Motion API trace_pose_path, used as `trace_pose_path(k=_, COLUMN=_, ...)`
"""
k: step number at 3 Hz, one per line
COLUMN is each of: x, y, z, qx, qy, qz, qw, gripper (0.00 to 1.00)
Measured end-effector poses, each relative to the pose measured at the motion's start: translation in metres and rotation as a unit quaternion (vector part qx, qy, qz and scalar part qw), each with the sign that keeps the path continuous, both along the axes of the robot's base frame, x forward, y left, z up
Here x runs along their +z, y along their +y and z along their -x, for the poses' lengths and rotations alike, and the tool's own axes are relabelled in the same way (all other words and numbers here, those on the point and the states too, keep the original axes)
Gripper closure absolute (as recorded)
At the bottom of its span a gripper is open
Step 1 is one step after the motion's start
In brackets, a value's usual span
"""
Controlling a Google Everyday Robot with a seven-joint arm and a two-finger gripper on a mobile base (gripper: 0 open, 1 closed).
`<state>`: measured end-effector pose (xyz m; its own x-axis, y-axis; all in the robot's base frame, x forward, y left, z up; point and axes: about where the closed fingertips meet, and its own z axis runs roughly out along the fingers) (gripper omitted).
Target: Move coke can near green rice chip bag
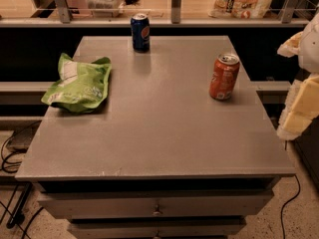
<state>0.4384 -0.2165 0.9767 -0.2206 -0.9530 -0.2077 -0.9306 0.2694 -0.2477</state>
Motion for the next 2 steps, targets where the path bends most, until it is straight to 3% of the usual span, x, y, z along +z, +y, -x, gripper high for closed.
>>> trace_pose_path(k=1, x=0.000, y=0.000, z=0.000, qx=0.000, qy=0.000, qz=0.000, qw=1.0000, gripper=0.00)
trace_pose_path(k=2, x=-0.006, y=0.006, z=-0.019, qx=0.023, qy=-0.026, qz=-0.038, qw=0.9987, gripper=0.00)
